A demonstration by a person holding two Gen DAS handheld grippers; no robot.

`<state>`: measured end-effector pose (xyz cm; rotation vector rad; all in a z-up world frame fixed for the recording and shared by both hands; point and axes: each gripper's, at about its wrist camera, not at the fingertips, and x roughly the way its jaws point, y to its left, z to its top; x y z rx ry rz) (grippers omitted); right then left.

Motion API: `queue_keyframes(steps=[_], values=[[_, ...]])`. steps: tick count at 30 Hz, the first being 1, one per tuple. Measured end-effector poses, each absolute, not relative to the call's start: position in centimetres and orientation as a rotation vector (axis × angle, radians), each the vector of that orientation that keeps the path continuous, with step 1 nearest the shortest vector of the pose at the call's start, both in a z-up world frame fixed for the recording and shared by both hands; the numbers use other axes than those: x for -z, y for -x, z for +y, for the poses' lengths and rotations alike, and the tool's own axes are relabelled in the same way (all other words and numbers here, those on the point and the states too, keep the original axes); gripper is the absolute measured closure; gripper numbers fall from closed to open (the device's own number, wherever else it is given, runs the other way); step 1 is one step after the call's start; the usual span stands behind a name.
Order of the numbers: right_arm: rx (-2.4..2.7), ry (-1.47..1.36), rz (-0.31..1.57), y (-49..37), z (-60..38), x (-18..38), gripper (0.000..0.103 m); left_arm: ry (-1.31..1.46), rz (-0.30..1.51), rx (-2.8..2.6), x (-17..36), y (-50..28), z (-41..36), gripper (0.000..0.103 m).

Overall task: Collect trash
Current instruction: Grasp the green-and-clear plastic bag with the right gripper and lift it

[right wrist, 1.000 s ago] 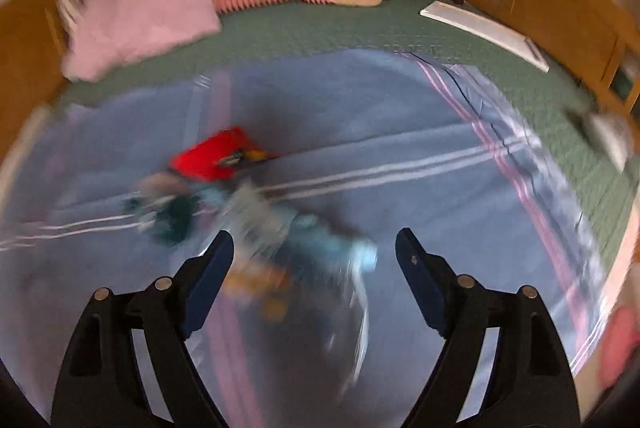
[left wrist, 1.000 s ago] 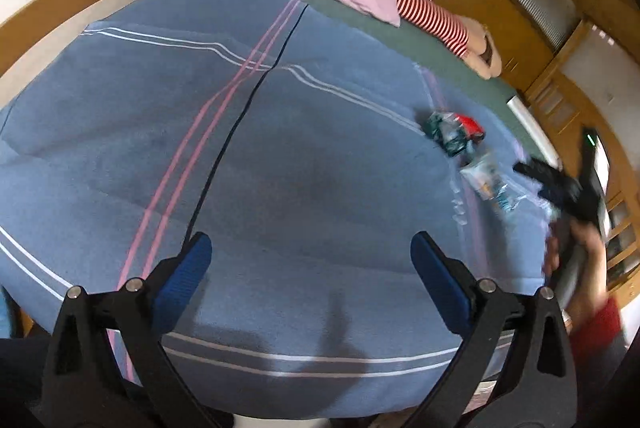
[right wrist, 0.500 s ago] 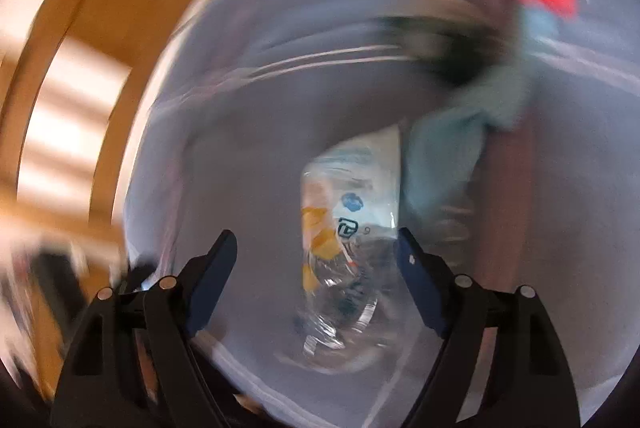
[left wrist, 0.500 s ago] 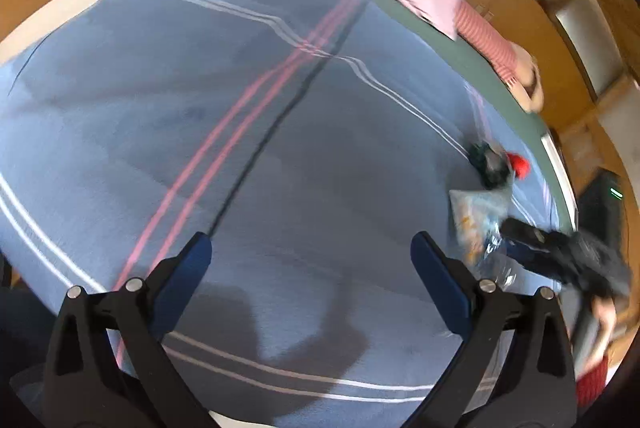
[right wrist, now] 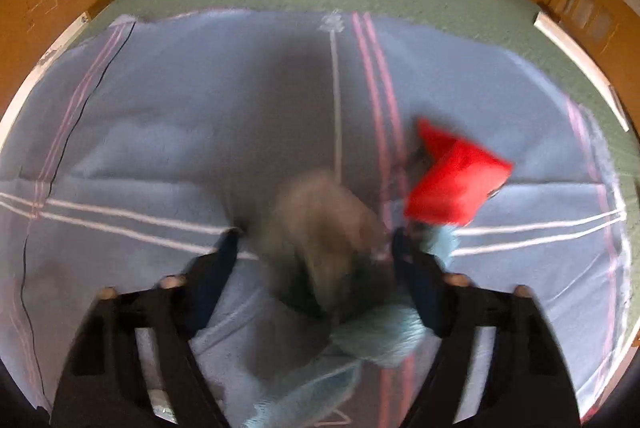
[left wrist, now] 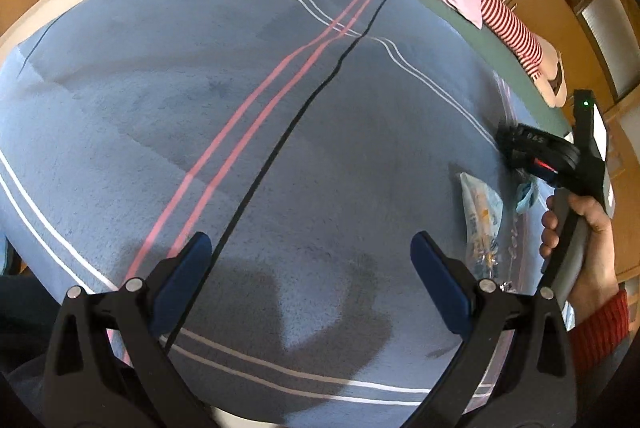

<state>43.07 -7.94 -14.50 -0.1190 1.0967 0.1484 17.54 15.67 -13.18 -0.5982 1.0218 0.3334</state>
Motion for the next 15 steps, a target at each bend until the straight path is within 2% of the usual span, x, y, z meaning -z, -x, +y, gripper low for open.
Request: queue_keyframes(steps=[3, 15], values=[[-0.176, 0.144, 1.074, -42.0, -7.7, 14.8, 0.058, 0.594, 1.034, -0.335, 13.4, -17.7, 15.6, 0.004], [-0.455, 0.042, 1.207, -30.9, -8.7, 14.8, 0.058, 0.629, 1.028, -0.335, 13.5, -17.2, 16.2, 0.004]])
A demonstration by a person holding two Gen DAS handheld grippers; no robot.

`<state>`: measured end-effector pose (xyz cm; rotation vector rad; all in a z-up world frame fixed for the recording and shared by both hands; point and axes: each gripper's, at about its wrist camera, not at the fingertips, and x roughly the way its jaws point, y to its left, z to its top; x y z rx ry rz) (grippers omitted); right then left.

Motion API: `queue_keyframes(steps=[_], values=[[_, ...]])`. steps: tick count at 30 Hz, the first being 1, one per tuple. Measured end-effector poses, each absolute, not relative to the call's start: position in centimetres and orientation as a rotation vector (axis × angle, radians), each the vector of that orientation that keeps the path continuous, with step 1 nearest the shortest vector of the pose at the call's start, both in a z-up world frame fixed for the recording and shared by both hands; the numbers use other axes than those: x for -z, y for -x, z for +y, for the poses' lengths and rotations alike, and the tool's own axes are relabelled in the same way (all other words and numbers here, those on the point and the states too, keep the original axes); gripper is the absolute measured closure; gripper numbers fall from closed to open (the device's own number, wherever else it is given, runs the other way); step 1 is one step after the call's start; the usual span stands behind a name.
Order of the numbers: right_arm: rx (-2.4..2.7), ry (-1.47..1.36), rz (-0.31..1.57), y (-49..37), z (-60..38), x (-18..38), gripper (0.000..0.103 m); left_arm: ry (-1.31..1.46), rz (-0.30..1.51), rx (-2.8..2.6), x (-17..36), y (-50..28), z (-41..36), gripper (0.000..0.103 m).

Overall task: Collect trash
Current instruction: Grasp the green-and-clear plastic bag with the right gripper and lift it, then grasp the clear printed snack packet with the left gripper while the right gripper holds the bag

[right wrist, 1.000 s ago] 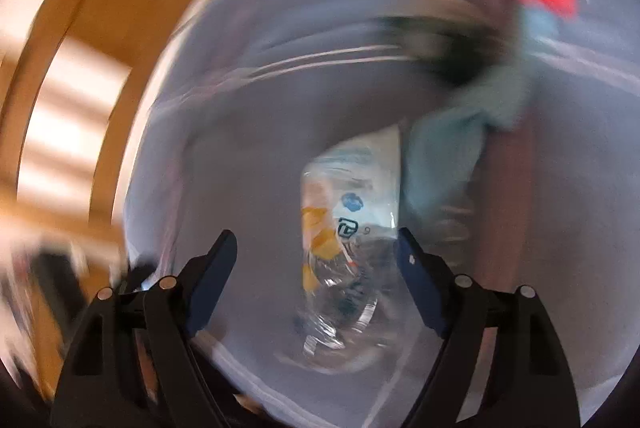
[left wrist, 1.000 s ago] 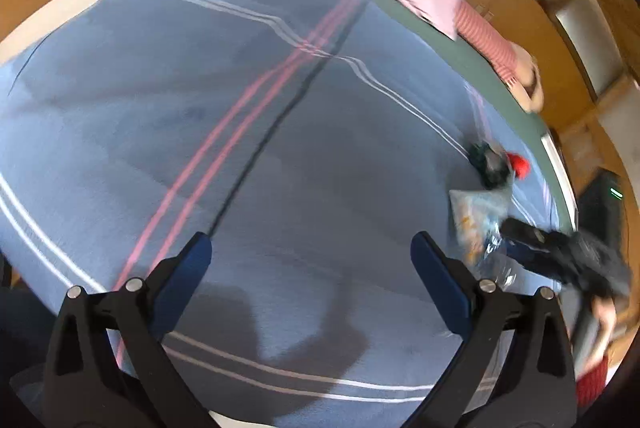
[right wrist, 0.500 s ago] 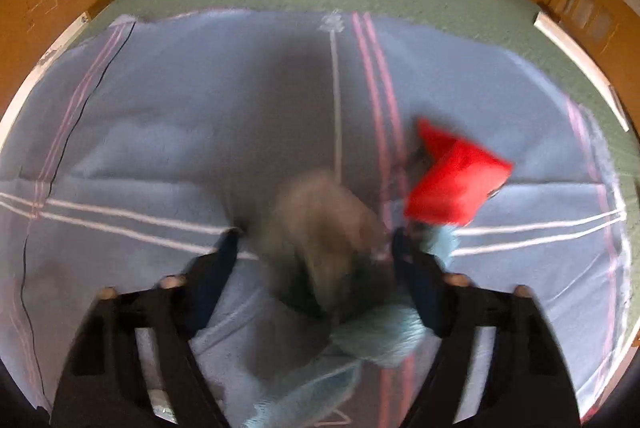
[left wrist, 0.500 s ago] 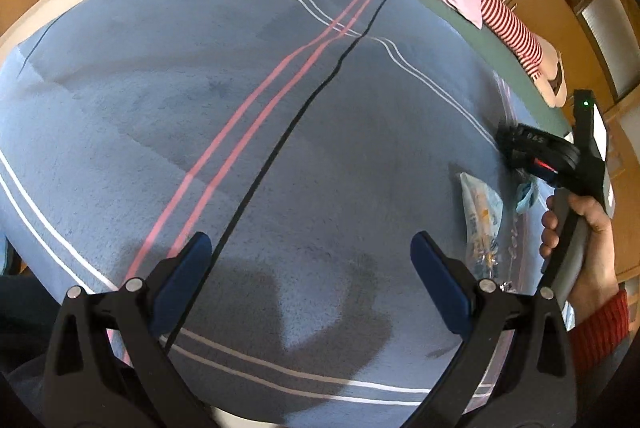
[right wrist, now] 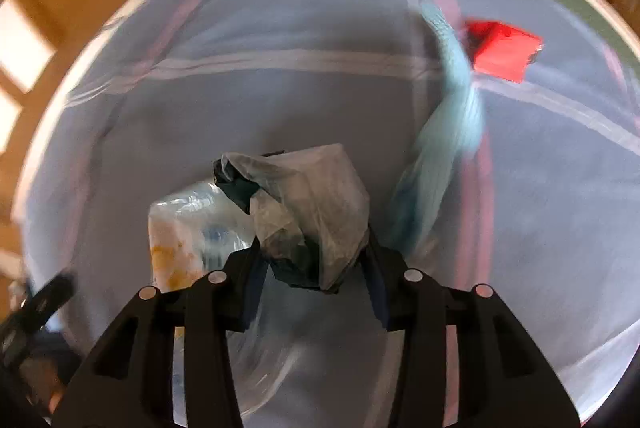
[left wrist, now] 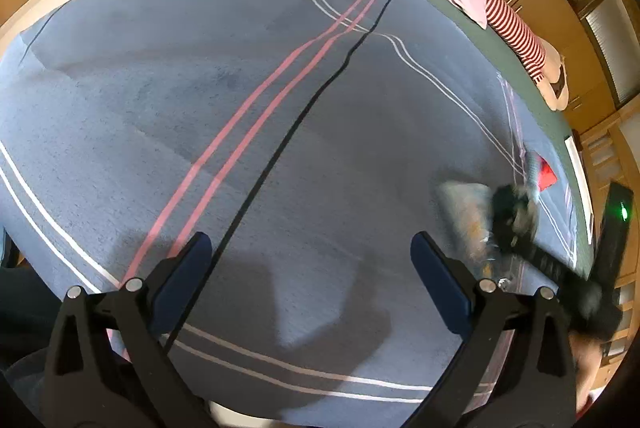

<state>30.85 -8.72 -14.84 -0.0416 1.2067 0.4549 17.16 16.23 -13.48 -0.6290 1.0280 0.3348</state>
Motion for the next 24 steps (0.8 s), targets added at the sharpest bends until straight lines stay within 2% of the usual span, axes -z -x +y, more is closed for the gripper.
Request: queue_keyframes(steps=[7, 16, 24], values=[[-0.648, -0.039, 1.257, -25.7, -5.5, 14.4, 0.059, 0.642, 0.986, -0.397, 13.0, -16.2, 17.0, 0.004], [-0.453, -0.198, 0.903, -24.6, -11.6, 7.4, 0.058, 0.553, 0.955, -0.228, 11.7, -17.1, 14.0, 0.004], [-0.365, -0.344, 0.820, -22.0, -17.3, 4.6, 0.058, 0.460, 1.099, -0.044, 13.3, -18.7, 10.2, 0.004]])
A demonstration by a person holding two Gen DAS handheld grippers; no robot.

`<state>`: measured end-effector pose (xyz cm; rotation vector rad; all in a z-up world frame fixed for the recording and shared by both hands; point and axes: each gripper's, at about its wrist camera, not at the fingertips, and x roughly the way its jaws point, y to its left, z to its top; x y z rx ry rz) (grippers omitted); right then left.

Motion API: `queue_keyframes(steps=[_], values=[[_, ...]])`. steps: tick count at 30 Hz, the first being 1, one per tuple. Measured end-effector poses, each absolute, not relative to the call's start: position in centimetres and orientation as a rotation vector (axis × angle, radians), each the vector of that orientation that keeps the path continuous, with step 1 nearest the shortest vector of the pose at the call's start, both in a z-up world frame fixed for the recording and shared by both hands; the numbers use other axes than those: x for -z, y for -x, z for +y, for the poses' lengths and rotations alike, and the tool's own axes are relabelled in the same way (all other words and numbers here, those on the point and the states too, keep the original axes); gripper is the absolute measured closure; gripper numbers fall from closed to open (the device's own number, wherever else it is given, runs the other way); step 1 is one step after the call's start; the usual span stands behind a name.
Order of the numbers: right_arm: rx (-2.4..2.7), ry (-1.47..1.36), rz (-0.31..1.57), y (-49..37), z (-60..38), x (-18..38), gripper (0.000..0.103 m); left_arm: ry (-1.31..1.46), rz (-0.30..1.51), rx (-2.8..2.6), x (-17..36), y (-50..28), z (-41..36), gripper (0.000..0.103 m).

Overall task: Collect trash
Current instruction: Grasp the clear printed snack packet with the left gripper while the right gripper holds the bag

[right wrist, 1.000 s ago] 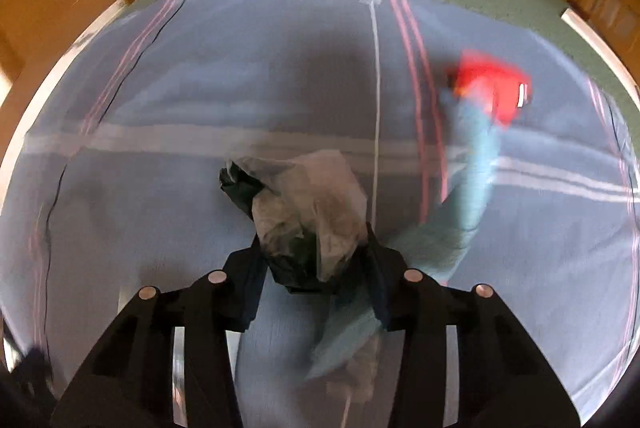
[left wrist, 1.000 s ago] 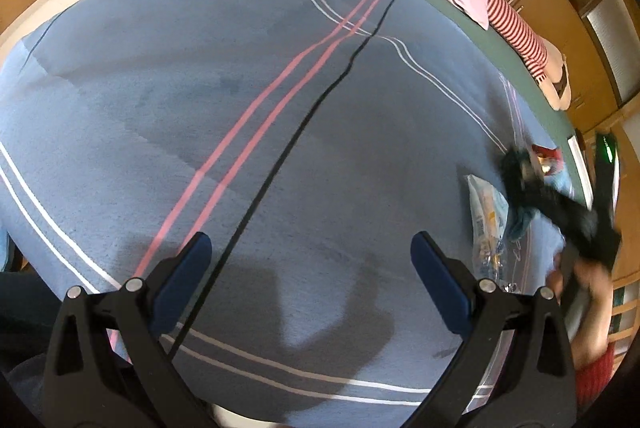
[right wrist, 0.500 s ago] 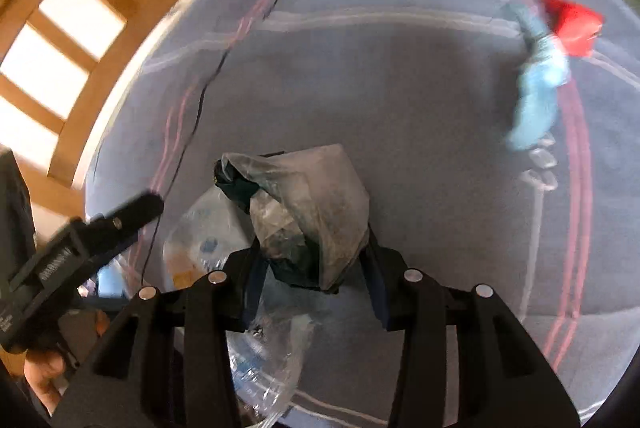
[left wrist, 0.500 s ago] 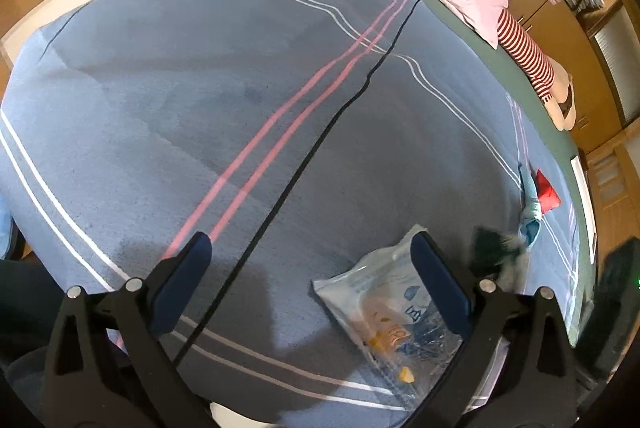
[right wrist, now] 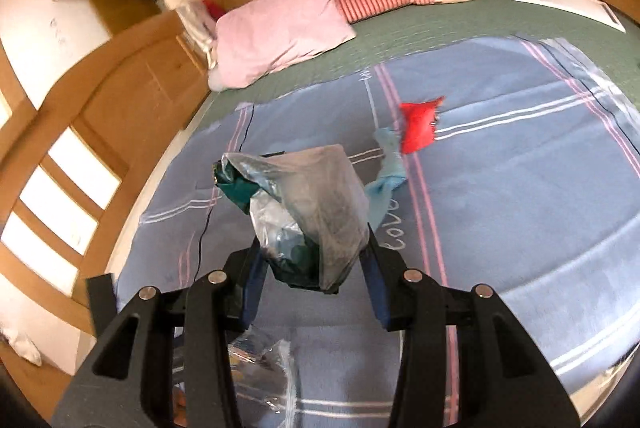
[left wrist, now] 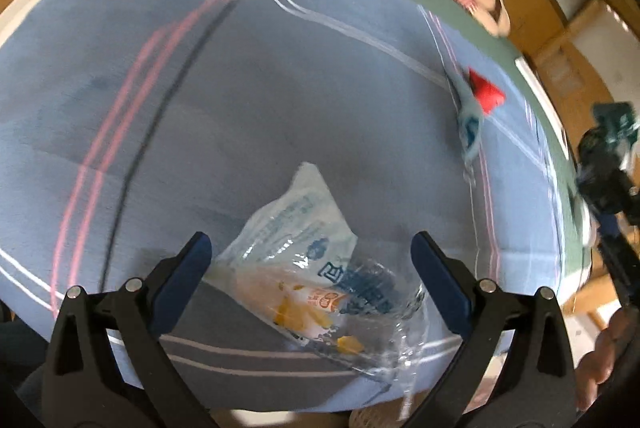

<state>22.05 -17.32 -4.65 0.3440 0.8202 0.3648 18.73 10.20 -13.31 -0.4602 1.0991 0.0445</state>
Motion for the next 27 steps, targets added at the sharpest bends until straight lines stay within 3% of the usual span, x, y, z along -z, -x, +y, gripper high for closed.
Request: queue_keyframes(steps=[8, 17, 27], values=[[-0.313, -0.347, 0.804, -19.7, -17.4, 4.3, 0.058, 0.309, 1.163, -0.014, 14.2, -19.3, 8.2, 0.004], [-0.289, -0.418, 0.768, -17.7, -18.8, 3.8, 0.058, 0.690, 1.085, 0.069, 13.9, -18.5, 12.0, 0.004], [-0.292, -0.363, 0.791, -16.2, -18.4, 4.7, 0.058, 0.260, 1.181, 0.126, 14.4, -18.8, 4.6, 0.004]])
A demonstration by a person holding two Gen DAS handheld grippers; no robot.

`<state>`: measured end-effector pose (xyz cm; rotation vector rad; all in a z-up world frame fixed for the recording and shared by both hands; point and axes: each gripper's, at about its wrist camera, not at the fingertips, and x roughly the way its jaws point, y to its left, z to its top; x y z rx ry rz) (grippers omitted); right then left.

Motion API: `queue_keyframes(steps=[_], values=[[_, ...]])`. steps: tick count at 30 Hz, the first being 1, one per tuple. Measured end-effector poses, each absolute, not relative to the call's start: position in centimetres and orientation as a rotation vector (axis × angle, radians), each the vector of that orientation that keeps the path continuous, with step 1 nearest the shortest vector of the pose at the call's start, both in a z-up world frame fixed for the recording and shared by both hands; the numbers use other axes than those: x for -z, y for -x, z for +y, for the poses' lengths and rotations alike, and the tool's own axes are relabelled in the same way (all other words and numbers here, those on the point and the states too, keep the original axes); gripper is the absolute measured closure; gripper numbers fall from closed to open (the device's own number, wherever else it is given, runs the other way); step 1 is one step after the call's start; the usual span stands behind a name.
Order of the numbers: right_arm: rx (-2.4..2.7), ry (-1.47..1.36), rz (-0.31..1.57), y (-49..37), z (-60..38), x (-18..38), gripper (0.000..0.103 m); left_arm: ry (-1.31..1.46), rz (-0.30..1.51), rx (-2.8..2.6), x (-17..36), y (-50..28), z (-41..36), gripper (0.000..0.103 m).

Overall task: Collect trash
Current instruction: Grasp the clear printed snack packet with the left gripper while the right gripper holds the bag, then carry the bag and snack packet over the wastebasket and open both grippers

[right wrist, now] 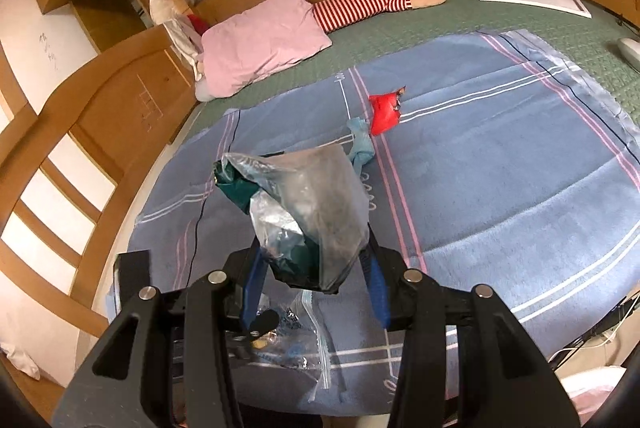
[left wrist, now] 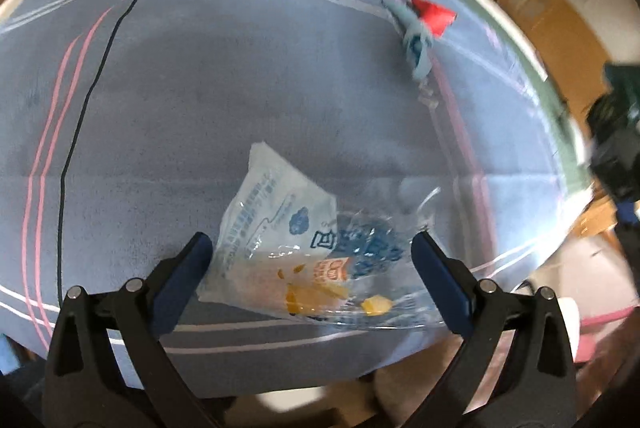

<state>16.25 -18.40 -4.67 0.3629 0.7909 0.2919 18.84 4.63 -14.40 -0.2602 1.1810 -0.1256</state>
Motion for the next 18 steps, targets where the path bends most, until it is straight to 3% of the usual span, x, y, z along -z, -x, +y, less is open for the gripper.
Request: queue_keyframes(steps=[1, 4, 5, 7, 9, 11, 18], values=[[-0.293, -0.359, 0.794, -16.2, -18.3, 4.8, 0.058, 0.211, 1.184, 0.106, 14.6, -18.8, 4.3, 0.004], [-0.295, -0.359, 0.802, -16.0, -18.2, 5.1, 0.058, -0.017, 1.168, 0.049, 15.2, -18.5, 2.6, 0.019], [-0.297, -0.359, 0.803, -16.0, -18.2, 5.1, 0.059, -0.054, 1.144, 0.067, 14.9, -18.2, 2.0, 0.034], [-0.296, -0.359, 0.804, -16.0, -18.1, 5.3, 0.059, -0.101, 1.112, 0.089, 14.6, -18.0, 1.2, 0.045], [-0.297, -0.359, 0.806, -15.9, -18.1, 5.3, 0.059, -0.128, 1.089, 0.085, 14.3, -18.0, 1.1, 0.064], [-0.295, -0.356, 0.809, -15.8, -18.0, 5.4, 0.059, -0.131, 1.060, 0.050, 13.9, -18.3, 1.5, 0.074], [-0.280, -0.342, 0.805, -15.1, -18.4, 4.9, 0.059, 0.150, 0.930, -0.014, 11.2, -18.6, 6.1, 0.083]])
